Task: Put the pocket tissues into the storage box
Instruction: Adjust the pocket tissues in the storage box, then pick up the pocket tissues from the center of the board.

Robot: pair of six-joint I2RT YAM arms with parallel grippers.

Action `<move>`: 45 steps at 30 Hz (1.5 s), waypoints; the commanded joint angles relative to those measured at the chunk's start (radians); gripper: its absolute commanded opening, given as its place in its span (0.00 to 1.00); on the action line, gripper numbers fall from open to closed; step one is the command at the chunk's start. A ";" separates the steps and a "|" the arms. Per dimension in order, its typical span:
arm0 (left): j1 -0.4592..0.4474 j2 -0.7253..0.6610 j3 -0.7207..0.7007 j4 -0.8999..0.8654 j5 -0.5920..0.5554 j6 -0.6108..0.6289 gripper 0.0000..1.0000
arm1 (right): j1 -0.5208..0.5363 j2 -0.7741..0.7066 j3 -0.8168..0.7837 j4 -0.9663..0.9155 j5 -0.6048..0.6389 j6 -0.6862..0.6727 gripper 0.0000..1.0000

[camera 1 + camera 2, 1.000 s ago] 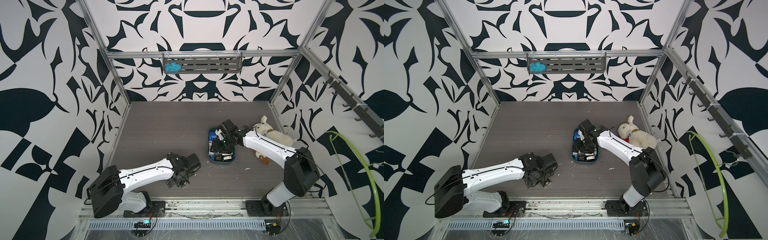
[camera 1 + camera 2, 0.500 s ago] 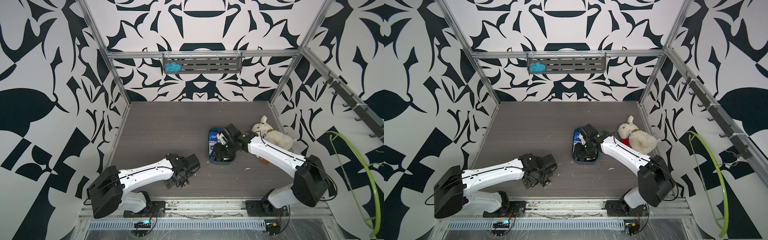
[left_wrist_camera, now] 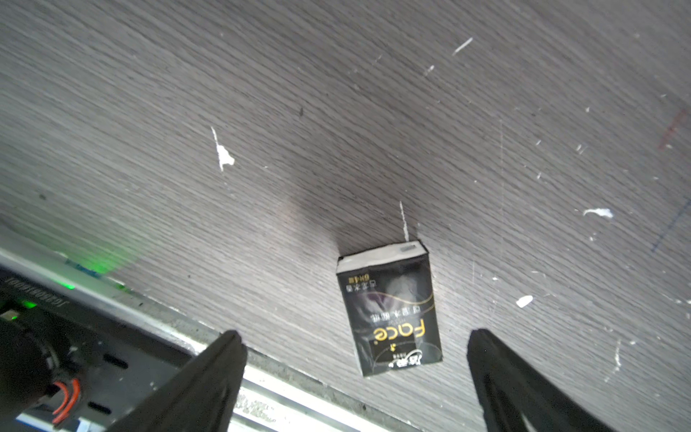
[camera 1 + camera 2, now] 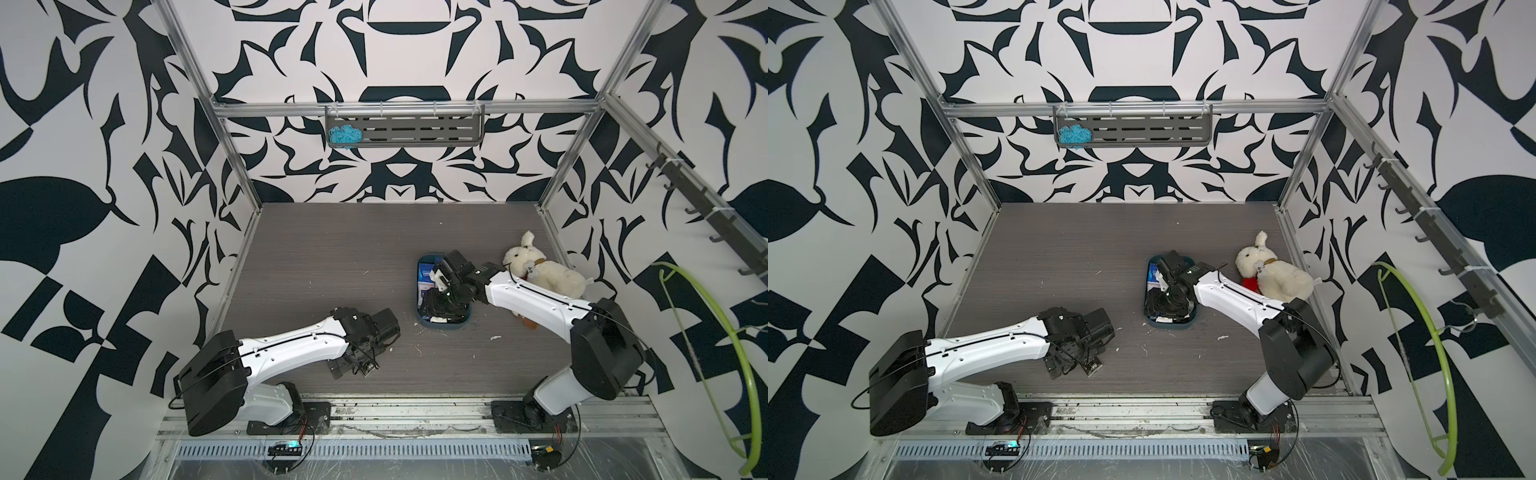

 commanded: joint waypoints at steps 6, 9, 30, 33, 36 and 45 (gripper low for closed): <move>-0.019 0.076 0.038 -0.008 0.020 -0.005 0.99 | -0.001 -0.089 0.096 -0.055 0.038 -0.024 0.60; -0.022 0.103 0.036 0.011 0.026 -0.008 0.99 | -0.003 -0.106 0.143 -0.098 0.072 -0.046 0.60; -0.022 0.149 -0.082 0.219 -0.008 -0.055 0.74 | -0.065 -0.172 0.131 -0.186 0.080 -0.065 0.60; -0.022 0.145 -0.102 0.243 -0.015 -0.063 0.66 | -0.067 -0.182 0.111 -0.190 0.079 -0.059 0.60; -0.022 0.145 -0.111 0.250 -0.021 -0.065 0.58 | -0.072 -0.184 0.112 -0.195 0.080 -0.060 0.60; -0.022 0.091 -0.092 0.193 -0.066 -0.042 0.44 | -0.084 -0.175 0.126 -0.195 0.077 -0.058 0.60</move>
